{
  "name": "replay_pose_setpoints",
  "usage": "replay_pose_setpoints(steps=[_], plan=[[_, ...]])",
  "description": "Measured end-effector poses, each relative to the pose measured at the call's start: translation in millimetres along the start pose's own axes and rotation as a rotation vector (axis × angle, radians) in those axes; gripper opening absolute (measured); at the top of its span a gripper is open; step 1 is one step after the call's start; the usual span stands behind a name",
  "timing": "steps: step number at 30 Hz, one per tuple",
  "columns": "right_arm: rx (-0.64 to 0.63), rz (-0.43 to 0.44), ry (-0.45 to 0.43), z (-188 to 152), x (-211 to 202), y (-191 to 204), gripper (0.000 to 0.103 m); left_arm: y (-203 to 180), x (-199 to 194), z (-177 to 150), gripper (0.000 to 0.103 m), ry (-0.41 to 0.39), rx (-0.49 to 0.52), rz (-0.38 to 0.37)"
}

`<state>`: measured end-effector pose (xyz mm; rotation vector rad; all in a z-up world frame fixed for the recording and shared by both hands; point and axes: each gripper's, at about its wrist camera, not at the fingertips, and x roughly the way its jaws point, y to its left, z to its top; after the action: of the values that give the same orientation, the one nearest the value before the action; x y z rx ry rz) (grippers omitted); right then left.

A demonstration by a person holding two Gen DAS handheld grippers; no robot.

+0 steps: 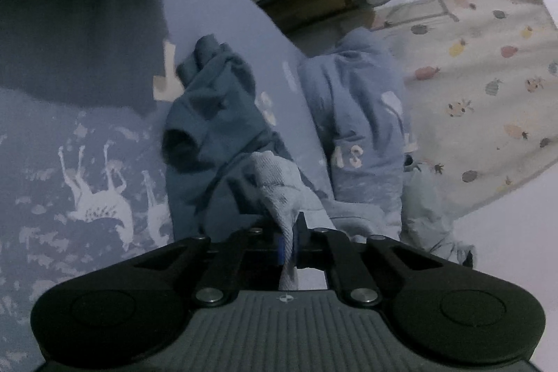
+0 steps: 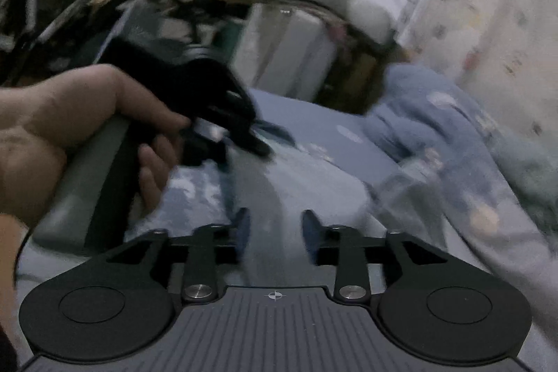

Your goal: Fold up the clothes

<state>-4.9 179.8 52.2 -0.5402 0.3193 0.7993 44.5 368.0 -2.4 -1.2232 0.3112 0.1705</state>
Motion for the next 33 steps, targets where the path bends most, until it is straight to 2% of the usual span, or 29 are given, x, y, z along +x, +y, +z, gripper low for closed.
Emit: replay_pose_setpoints(steps=[1, 3, 5, 7, 10, 13, 17, 20, 23, 28, 29, 30, 32, 33], plan=[[0.057, -0.027, 0.013, -9.6, -15.4, -13.6, 0.05, 0.5, -1.0, 0.1, 0.007, -0.005, -0.007, -0.006], [0.18, -0.09, 0.045, -32.9, -48.0, -43.8, 0.053, 0.2, -1.3, 0.1, 0.007, -0.01, -0.014, -0.011], [0.317, -0.194, 0.082, -63.5, -84.5, -79.1, 0.06, -3.1, -3.2, -3.0, 0.007, -0.019, -0.001, 0.006], [0.482, -0.322, 0.117, -100.9, -122.7, -116.5, 0.064, -8.0, -5.2, -7.3, 0.007, -0.03, 0.024, 0.027], [0.809, -0.549, 0.145, -174.0, -182.0, -170.3, 0.069, -17.7, -8.0, -14.8, 0.007, -0.047, 0.068, 0.061], [1.072, -0.757, 0.138, -243.1, -229.8, -205.6, 0.073, -22.7, -10.9, -18.1, 0.006, -0.048, 0.101, 0.087], [1.293, -0.952, 0.081, -313.1, -263.8, -239.5, 0.077, -31.3, -9.8, -25.6, 0.006, -0.059, 0.15, 0.126], [1.425, -1.005, 0.035, -353.6, -268.1, -264.4, 0.078, -29.4, -11.4, -31.7, 0.006, -0.061, 0.163, 0.15], [1.545, -0.987, 0.028, -383.8, -260.0, -285.6, 0.078, -24.8, -11.6, -31.4, 0.006, -0.063, 0.134, 0.162], [1.553, -0.935, 0.009, -397.6, -249.5, -306.8, 0.078, -19.1, -21.1, -27.1, 0.006, -0.083, 0.085, 0.165], [1.559, -0.927, -0.003, -400.2, -248.6, -310.1, 0.075, -18.6, -24.7, -25.2, 0.006, -0.09, 0.084, 0.162], [1.566, -0.912, -0.013, -403.5, -247.7, -314.1, 0.07, -18.0, -28.3, -23.2, 0.006, -0.097, 0.082, 0.16], [1.576, -0.892, -0.014, -408.5, -249.7, -318.2, 0.023, -17.0, -35.6, -19.4, 0.006, -0.111, 0.079, 0.156], [1.575, -0.873, -0.009, -407.0, -249.1, -319.6, 0.015, -16.8, -40.0, -17.9, 0.006, -0.118, 0.089, 0.157]])
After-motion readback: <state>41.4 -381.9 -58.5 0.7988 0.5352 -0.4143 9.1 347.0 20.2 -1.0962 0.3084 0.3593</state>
